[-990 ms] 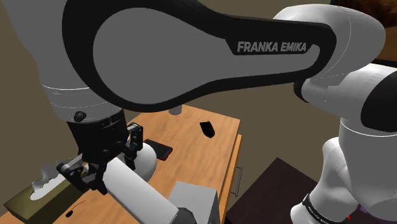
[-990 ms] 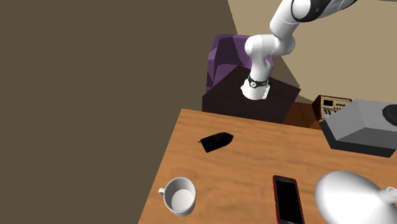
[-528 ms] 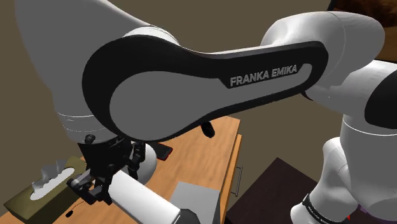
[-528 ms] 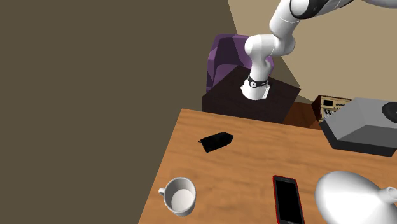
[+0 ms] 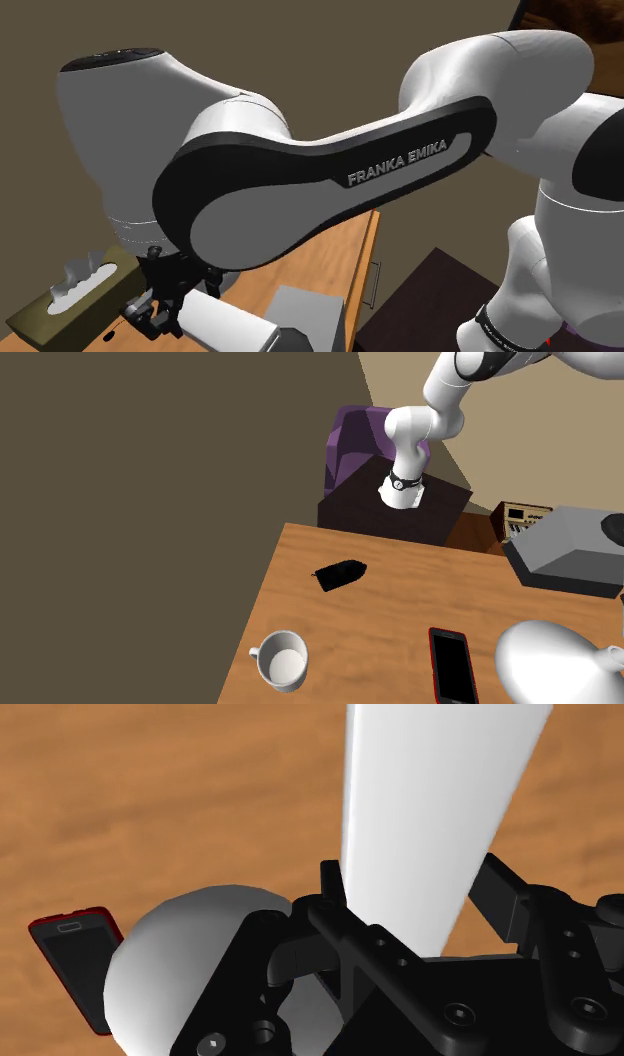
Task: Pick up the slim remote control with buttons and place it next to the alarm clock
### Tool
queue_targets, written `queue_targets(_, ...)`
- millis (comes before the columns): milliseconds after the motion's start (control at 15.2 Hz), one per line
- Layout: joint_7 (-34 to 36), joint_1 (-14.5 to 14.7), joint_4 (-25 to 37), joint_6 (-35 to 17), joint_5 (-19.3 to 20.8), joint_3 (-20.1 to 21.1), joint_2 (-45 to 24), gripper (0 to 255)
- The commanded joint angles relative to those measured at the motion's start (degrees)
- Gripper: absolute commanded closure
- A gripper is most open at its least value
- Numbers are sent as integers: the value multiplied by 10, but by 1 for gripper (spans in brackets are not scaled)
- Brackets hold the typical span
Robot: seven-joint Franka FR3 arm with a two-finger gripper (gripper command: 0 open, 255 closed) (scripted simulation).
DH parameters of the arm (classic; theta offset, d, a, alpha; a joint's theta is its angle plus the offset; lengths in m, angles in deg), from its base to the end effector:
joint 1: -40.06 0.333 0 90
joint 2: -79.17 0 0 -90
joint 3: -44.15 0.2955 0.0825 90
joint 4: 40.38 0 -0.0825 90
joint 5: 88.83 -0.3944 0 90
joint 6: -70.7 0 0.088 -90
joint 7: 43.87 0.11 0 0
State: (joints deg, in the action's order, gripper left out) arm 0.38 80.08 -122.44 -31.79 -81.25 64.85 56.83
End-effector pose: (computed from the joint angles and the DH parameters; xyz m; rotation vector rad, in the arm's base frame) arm 0.3683 0.5639 0.4574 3.1050 0.4571 -0.0152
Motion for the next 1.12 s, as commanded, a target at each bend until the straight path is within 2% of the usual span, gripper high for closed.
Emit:
queue_targets(0, 2, 0, -13, -15, 1, 0, -2, 255)
queue_targets(1056, 10, -2, -100, -126, 13, -7, -28, 255)
